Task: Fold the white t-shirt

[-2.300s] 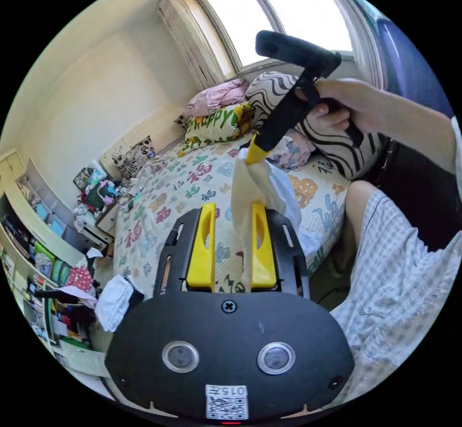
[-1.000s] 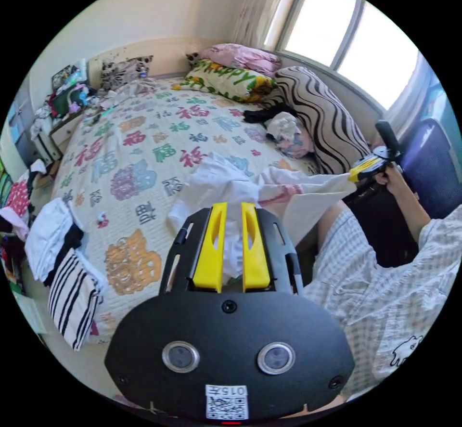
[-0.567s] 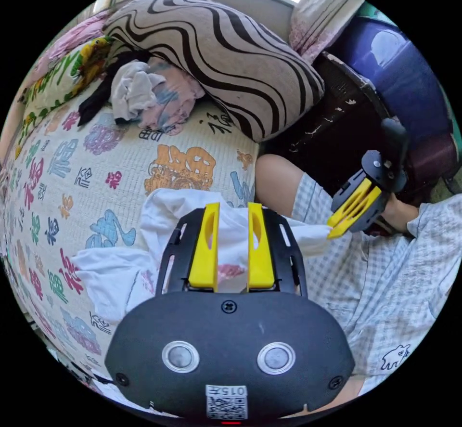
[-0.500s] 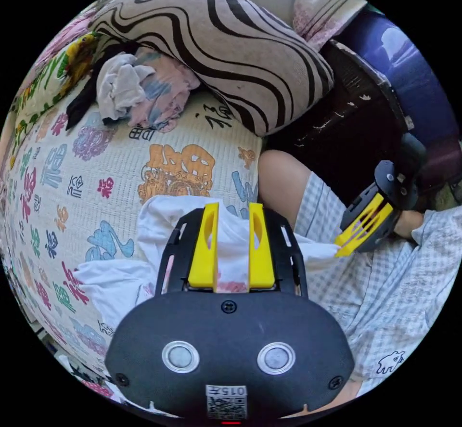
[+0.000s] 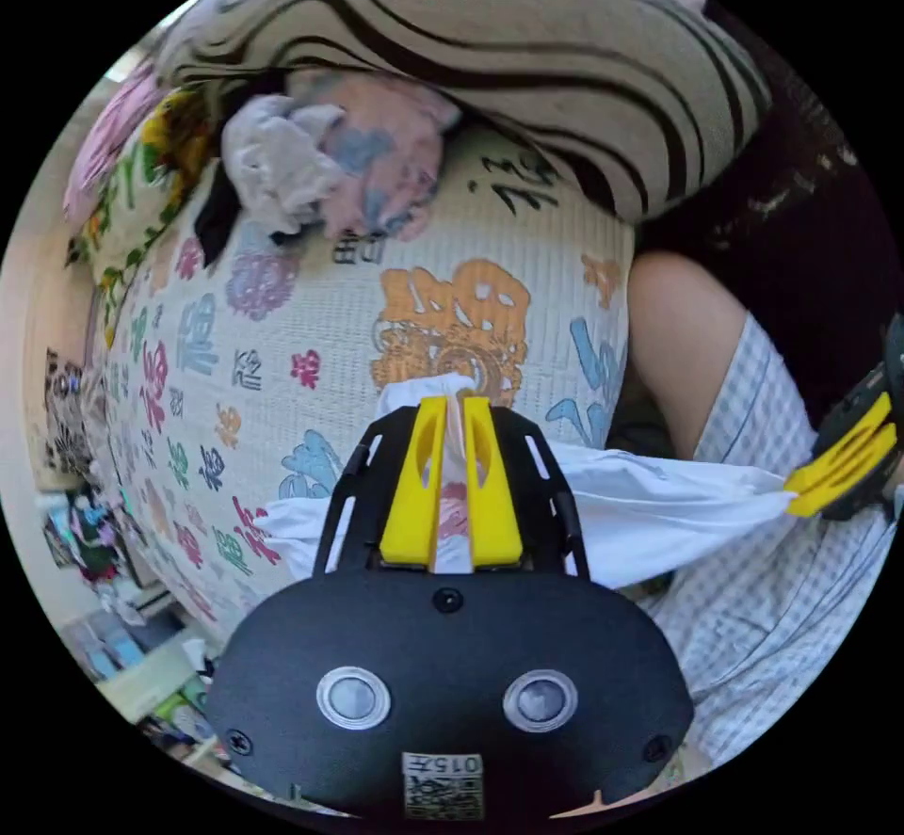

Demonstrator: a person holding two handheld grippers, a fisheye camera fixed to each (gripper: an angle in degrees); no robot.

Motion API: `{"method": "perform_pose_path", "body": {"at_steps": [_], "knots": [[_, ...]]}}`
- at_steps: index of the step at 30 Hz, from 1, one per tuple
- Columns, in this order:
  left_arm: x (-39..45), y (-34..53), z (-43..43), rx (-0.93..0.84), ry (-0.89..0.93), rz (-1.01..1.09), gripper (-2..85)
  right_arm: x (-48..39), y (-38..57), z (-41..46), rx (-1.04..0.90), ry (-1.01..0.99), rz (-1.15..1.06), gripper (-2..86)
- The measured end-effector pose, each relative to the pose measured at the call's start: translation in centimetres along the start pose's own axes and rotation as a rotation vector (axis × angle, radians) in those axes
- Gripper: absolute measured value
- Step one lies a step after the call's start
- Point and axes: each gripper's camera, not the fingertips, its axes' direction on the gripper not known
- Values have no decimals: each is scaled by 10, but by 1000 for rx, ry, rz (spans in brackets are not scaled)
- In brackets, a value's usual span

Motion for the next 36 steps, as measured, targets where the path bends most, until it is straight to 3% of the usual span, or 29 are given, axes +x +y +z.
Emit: {"method": "perform_pose_path", "body": {"at_steps": [5,12,21,25,29,33,36], "knots": [[-57,168,-151,624,127,-378,6,-33,-2,-38,106,200,-60,-2],[6,383,-305,1174,-216,-531,1,-154,-31,-120,426,490,-294,-2],[96,546,-381,1725,-501,-601,1,-297,-13,-216,764,669,-495,-3],[120,576,-394,1854,-580,-601,1,-340,6,-248,997,713,-456,-3],[147,594,-402,1936,-790,-607,-1,-366,16,-266,1236,709,-420,-4],[139,599,-404,1915,-990,-616,-1,-383,0,-277,1428,695,-462,-4],[97,603,-402,1818,-989,-592,-1,-383,-38,-279,1442,751,-529,-4]]}}
